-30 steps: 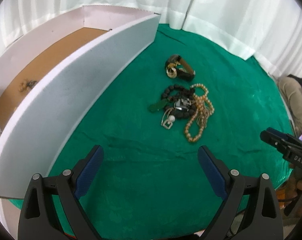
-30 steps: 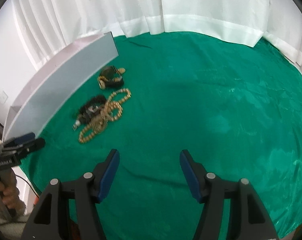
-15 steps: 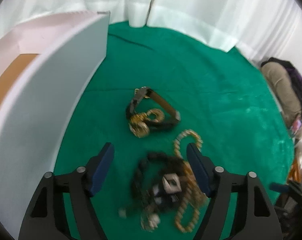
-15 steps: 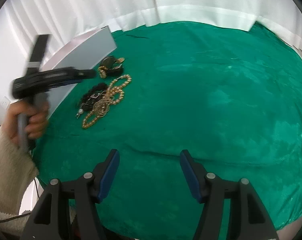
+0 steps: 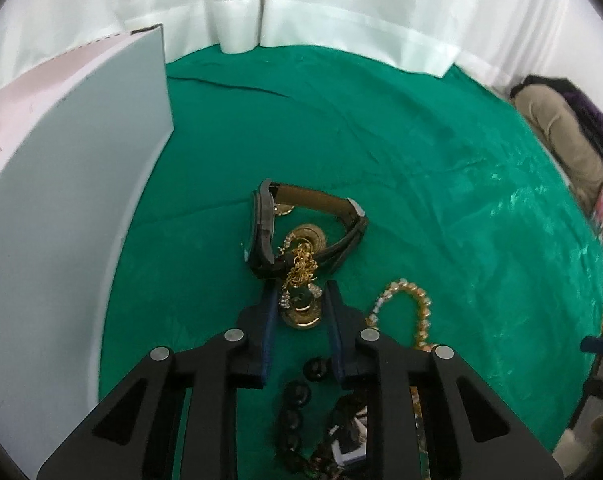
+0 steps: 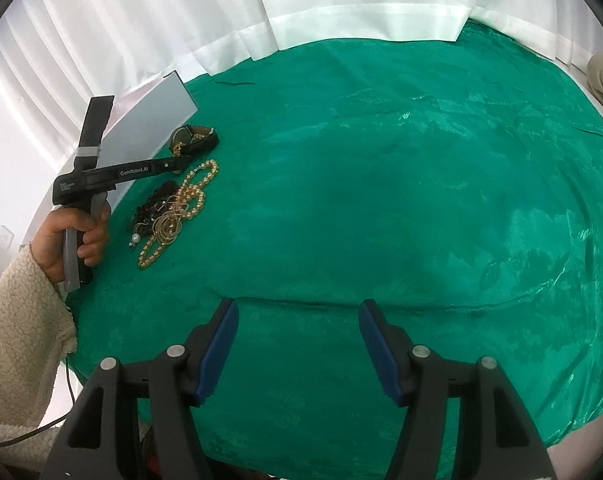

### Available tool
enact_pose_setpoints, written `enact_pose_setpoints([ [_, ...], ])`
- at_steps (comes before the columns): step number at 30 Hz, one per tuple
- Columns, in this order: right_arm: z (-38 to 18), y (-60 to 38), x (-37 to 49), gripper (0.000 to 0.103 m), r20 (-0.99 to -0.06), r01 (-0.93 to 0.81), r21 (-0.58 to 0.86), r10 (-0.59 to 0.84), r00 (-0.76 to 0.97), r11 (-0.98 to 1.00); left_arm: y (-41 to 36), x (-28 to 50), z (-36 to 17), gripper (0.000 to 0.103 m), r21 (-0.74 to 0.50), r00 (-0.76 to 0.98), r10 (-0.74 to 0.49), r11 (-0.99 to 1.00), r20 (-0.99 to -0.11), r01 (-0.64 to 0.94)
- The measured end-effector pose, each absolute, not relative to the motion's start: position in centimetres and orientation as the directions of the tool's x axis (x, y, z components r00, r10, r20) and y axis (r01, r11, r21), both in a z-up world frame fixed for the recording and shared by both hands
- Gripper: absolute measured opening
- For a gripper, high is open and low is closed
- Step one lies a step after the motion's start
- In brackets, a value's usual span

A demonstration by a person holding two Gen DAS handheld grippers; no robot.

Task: Organize jewelry
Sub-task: 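Lower the left tool onto the gold pendant and close it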

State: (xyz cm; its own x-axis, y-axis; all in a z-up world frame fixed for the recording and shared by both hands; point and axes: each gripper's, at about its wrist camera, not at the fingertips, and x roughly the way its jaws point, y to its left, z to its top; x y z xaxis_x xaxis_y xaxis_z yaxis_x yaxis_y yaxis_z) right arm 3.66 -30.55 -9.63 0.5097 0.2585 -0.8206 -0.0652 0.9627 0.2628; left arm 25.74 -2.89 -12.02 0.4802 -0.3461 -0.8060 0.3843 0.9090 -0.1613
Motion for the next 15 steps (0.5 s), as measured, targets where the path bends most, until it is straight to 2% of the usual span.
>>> enact_pose_setpoints([
  [3,-9.3,-30.7,3.7,0.064,-0.816,-0.062,0.263,0.256,0.519,0.963,-2.4,25.0,-10.8,0.021,-0.17,0.508,-0.348,0.916,-0.788,0.364],
  [15,-8.6,-30.5,4.3,0.064,-0.804,-0.073,0.257,0.255,0.536,0.964,0.7,22.5,-2.4,0.02,-0.373,0.564,-0.49,0.872,-0.665,0.318],
])
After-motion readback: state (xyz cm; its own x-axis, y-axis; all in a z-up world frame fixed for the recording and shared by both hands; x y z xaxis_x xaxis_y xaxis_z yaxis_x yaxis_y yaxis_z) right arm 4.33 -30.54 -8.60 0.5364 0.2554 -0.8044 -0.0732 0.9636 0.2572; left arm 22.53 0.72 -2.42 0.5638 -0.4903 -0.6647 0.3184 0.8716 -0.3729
